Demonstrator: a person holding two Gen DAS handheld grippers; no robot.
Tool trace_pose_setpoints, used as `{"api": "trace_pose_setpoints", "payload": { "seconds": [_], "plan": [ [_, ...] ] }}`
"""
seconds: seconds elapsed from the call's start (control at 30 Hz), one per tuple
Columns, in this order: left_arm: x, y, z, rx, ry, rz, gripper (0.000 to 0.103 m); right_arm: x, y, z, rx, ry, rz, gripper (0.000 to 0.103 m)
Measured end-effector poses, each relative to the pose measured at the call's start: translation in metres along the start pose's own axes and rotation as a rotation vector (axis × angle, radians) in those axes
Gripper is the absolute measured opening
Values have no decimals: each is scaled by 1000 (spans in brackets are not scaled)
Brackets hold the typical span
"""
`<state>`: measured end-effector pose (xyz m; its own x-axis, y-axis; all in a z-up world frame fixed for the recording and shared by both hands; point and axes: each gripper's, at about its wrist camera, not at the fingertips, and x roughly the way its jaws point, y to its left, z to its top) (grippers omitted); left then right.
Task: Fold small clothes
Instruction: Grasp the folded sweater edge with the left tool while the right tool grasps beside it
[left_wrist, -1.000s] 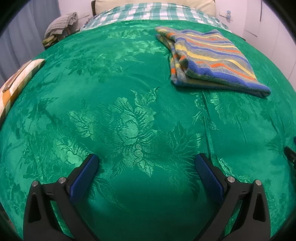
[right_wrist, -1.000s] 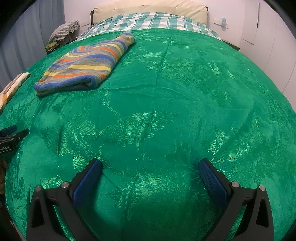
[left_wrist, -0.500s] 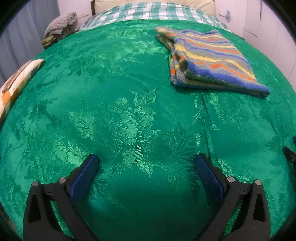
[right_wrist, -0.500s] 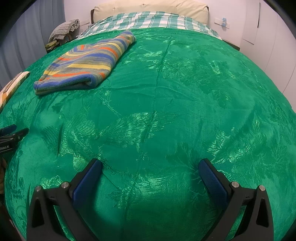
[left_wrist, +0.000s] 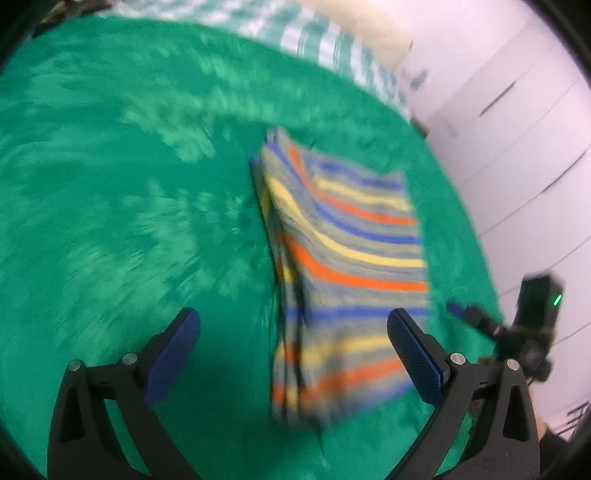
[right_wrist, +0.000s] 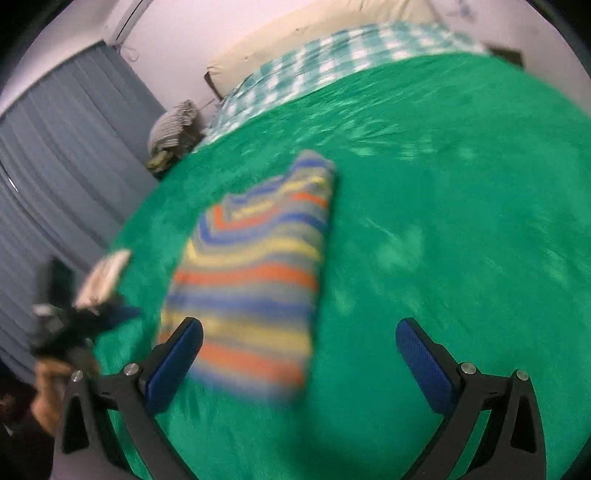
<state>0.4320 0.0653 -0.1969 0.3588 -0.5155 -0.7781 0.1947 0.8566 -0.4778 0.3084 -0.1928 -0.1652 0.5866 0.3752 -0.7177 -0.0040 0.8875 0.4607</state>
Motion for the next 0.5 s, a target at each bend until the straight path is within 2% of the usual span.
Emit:
{"api": "trace_pose_setpoints", "payload": {
  "seconds": [0.07, 0.13, 0.17, 0.2, 0.23, 0.27, 0.3, 0.37, 0.5],
  "plan": [
    [27, -4, 10, 25, 32, 42, 101, 35, -2, 18, 18, 40, 43, 99],
    [40, -14, 19, 80, 3, 81, 98, 77, -4, 32, 47, 114, 119, 94],
    [44, -19, 21, 94, -4, 74, 78, 86, -4, 35, 50, 119, 134, 90],
    [50, -23, 24, 102, 4, 67, 57, 95, -1, 39, 44, 113, 147, 76],
    [58, -26, 27, 94, 33, 53, 23, 102, 3, 41, 33, 117, 148, 44],
    [60, -28, 28, 77, 31, 54, 19, 109, 10, 41, -4, 135, 81, 28],
    [57, -30, 30, 73, 16, 65, 18, 112, 20, 42, -63, 140, 21, 27],
    [43, -40, 32, 90, -22, 75, 16, 105, 46, 38, -189, 97, -69, 26],
    [-7, -66, 40, 167, -124, 53, 16, 59, 84, 48, -260, -27, -16, 25]
  ]
}}
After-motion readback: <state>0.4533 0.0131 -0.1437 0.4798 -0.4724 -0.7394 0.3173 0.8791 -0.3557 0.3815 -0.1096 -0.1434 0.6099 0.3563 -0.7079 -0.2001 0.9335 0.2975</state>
